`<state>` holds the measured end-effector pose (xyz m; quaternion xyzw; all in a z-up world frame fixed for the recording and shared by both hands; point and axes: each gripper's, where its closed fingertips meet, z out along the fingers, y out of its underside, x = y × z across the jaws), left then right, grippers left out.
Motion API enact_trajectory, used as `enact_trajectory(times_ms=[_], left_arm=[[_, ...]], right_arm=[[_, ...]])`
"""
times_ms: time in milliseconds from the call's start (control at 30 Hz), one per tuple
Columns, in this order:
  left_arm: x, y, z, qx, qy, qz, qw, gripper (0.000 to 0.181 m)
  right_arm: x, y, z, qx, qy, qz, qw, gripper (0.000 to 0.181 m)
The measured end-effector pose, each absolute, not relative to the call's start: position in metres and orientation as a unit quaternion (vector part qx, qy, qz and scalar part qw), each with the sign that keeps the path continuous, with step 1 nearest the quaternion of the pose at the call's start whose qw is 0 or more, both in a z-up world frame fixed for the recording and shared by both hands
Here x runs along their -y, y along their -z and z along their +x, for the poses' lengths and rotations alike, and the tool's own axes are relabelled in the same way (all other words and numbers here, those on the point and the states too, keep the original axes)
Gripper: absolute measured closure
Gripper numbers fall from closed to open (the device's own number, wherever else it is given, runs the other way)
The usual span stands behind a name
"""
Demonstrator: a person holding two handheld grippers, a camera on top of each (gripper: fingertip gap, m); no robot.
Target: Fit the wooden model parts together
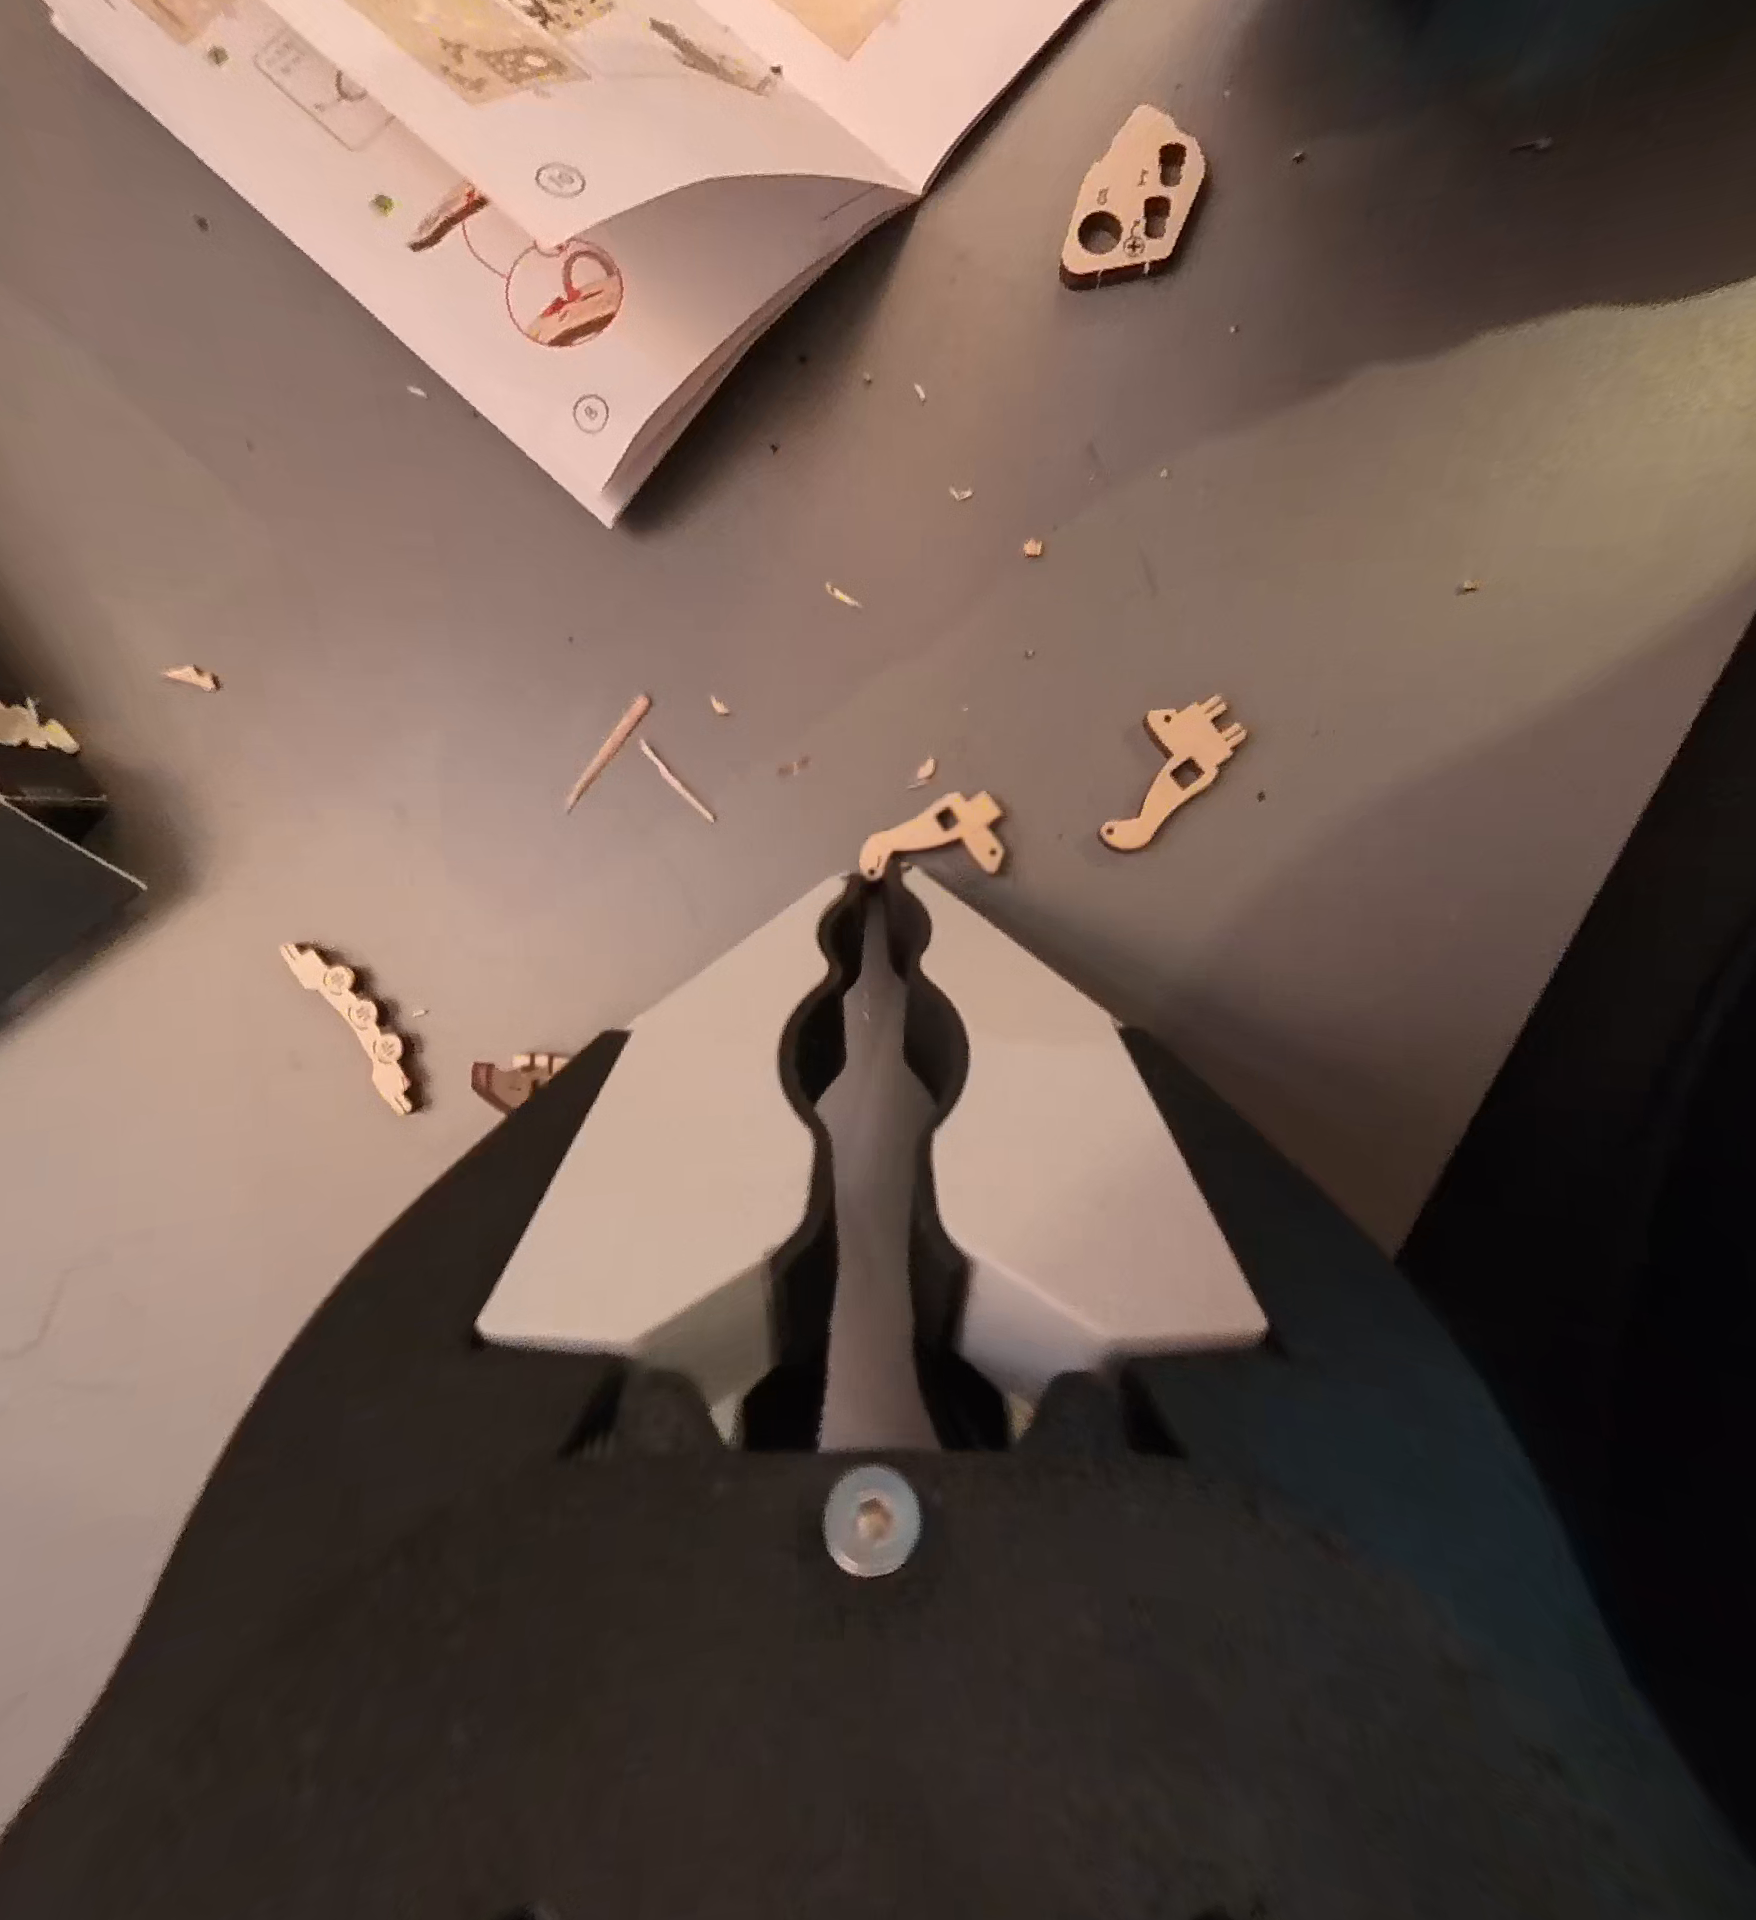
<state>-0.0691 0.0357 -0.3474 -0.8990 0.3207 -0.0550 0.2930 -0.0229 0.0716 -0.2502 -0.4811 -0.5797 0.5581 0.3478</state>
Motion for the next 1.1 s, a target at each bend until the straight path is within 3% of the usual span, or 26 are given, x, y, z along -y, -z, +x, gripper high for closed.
enact_trajectory(times_ms=[33,433,767,1100], left_arm=[[-0.037,0.347,-0.069,-0.322,0.050,-0.898,0.296,0.180],[-0.048,0.336,-0.085,-0.309,-0.055,-0.896,0.314,0.181],[-0.048,0.336,-0.086,-0.282,0.009,-0.903,0.323,0.181],[-0.057,0.346,-0.075,-0.289,0.032,-0.896,0.336,0.169]], right_arm=[[-0.071,0.251,-0.023,0.581,-0.557,-0.481,0.347,0.180],[-0.060,0.286,-0.037,0.630,-0.490,-0.536,0.276,0.180],[-0.066,0.308,-0.053,0.662,-0.407,-0.574,0.258,0.180],[-0.069,0.328,-0.064,0.731,-0.307,-0.563,0.234,0.180]])
